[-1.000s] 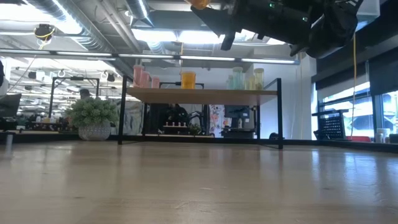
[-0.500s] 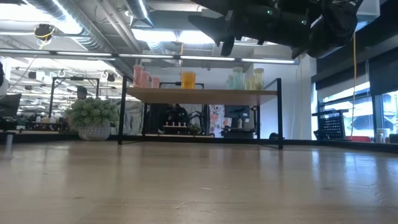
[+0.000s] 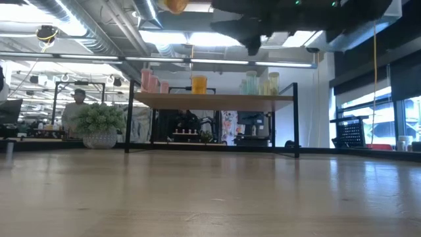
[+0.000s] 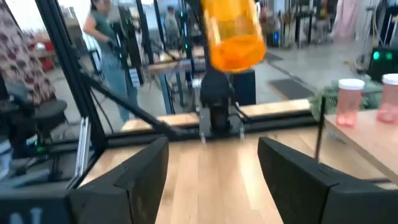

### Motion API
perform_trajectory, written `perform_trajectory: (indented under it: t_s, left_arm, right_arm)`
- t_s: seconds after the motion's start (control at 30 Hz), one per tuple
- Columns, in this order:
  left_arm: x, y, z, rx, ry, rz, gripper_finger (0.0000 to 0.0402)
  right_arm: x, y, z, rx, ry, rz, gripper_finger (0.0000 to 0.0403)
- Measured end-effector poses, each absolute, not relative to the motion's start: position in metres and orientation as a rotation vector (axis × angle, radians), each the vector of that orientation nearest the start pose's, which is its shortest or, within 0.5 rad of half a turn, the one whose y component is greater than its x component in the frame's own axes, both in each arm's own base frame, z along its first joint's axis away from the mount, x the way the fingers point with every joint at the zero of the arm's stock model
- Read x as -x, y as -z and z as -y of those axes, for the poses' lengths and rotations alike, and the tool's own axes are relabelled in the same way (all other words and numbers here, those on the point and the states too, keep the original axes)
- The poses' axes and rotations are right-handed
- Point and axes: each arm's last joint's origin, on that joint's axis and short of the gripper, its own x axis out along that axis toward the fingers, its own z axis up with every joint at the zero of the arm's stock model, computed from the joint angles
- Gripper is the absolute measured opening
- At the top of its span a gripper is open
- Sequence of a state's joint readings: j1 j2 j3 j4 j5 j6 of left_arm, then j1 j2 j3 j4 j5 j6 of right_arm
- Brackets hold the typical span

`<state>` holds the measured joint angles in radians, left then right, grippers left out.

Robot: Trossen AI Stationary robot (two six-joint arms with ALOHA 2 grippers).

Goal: Pick and place medicine bottles onto shelf by color
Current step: Put the orange medicine bottle on the shelf, aligned with the other orange medicine bottle

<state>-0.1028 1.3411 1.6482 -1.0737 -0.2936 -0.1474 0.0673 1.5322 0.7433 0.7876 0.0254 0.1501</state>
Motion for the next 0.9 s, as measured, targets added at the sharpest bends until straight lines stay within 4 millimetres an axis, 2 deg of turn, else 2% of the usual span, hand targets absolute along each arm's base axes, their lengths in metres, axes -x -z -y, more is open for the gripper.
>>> perform_trajectory:
  t_s: [0.17,0.4,0.63,0.9]
  left_arm:
    - [-0.242,-0.425,0.007,-0.002,-0.279,-0.756,0.0183]
    - [-0.242,-0.423,-0.018,0.024,-0.340,-0.785,0.0183]
    - [-0.249,-0.417,-0.043,-0.003,-0.332,-0.832,0.0183]
    - [-0.287,-0.408,-0.074,-0.042,-0.297,-0.914,0.0183]
  right_arm:
    - [-0.302,-0.257,-0.020,-0.147,-0.039,-0.051,0.0250]
    - [-0.275,-0.279,-0.018,-0.144,-0.035,-0.098,0.0250]
    - [-0.255,-0.288,-0.015,-0.140,0.011,-0.155,0.0250]
    - [-0.245,-0.290,-0.013,-0.130,0.060,-0.198,0.0250]
